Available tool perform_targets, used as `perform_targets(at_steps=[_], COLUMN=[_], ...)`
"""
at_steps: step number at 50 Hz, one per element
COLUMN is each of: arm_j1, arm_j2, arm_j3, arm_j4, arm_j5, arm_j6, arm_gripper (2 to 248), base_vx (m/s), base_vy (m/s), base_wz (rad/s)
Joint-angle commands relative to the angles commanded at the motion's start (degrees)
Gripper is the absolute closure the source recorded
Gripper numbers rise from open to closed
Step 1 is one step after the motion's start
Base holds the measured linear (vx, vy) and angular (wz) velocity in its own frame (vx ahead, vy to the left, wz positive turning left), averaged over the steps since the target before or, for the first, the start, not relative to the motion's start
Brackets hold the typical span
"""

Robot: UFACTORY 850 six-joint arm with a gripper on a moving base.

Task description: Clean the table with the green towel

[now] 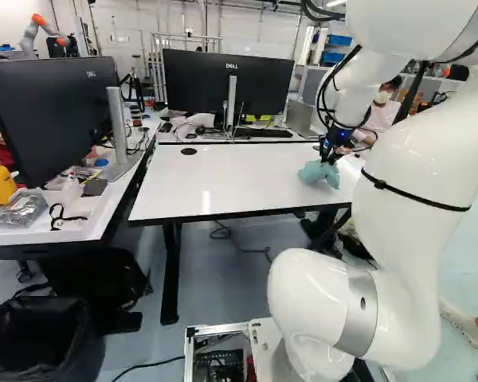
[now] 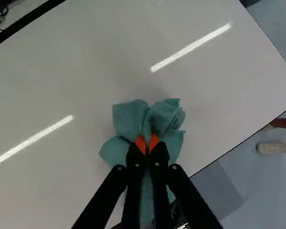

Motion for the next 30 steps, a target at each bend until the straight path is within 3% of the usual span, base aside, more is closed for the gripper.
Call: perform_targets(at_steps=[30], arm_j1=[5.7], arm_j2=[-2.6], arm_j3=[-3.0], arm_j4=[0.0], arm_j5=[5.0], arm_j6=[0.0], arm_gripper=[221], base_vx=[0.0], base_vy=[0.0], base_wz=[0.0])
